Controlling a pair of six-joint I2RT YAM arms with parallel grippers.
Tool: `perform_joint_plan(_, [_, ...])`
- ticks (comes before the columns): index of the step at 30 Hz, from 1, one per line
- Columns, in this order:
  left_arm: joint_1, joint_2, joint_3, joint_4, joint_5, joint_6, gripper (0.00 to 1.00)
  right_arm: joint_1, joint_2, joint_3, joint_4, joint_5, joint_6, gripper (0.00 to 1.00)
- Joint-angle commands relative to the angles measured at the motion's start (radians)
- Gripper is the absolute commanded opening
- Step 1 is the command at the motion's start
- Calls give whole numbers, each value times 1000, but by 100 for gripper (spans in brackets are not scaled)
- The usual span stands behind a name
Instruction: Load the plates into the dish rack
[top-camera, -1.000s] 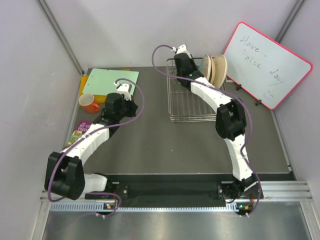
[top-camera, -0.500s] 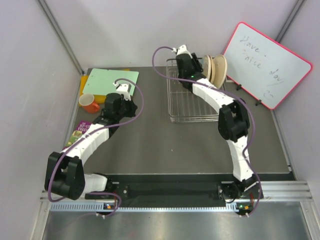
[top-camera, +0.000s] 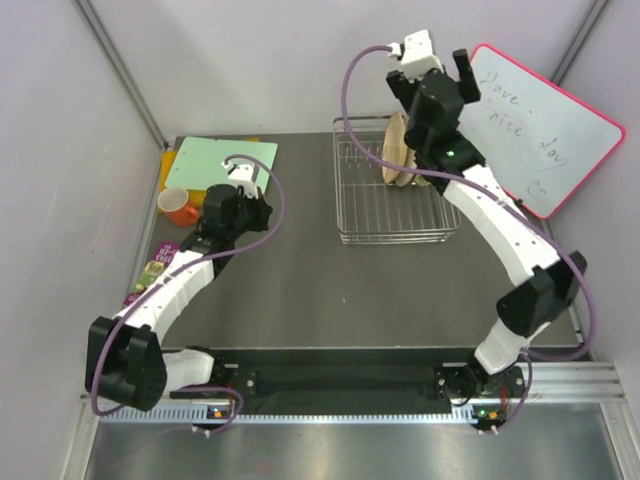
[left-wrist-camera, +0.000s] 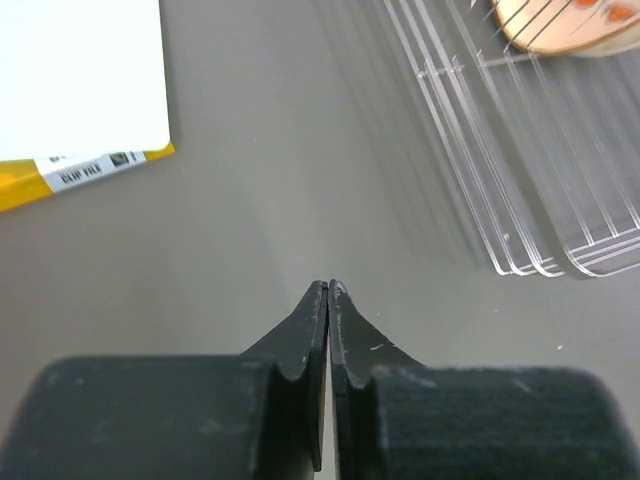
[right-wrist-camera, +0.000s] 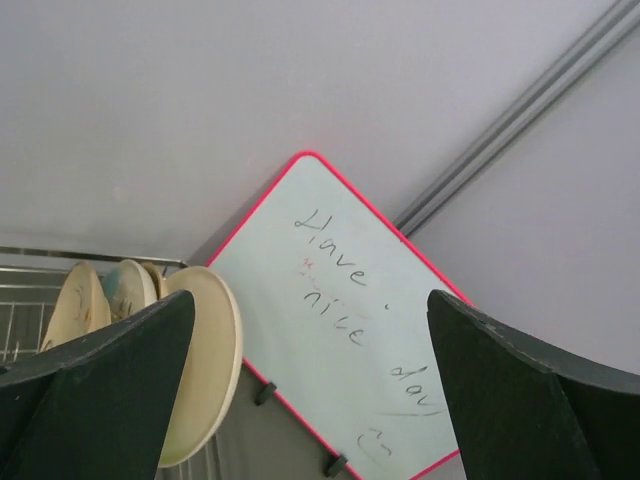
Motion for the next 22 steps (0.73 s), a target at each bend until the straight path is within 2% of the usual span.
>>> perform_joint_plan(1, [6,-89,54,3,-11,72,13,-11,-74,82,-269,-144,67,100])
perform_joint_plan(2, [8,-106,65,1,-19,91,21,-69,-65,147,-410,-352,189,100])
perform_joint_plan(3, [5,-111,70,-2,-29,124,49,-101,-56,198,-612,-424,241,100])
perform_joint_plan(5, [6,-123,88,-8,-72,151,87,-181,-62,238,-725,-522,328,100])
perform_joint_plan(6, [6,-124,94,-9,-85,170,99,-215,-72,238,-811,-576,345,100])
perform_joint_plan(8, [6,-127,113,-15,-95,204,99,-342,-150,160,-835,-706,428,100])
perform_joint_plan(10, [5,-123,128,-20,-106,230,99,-422,-235,42,-815,-667,486,100])
perform_joint_plan(11, [6,-124,139,-20,-106,237,99,-431,-255,14,-812,-557,529,100])
perform_joint_plan(14, [6,-111,156,-20,-106,241,99,-435,-287,-37,-851,-388,572,100])
perform_joint_plan(22, [6,-57,177,-45,-74,188,99,-436,-350,-167,-810,-351,612,100])
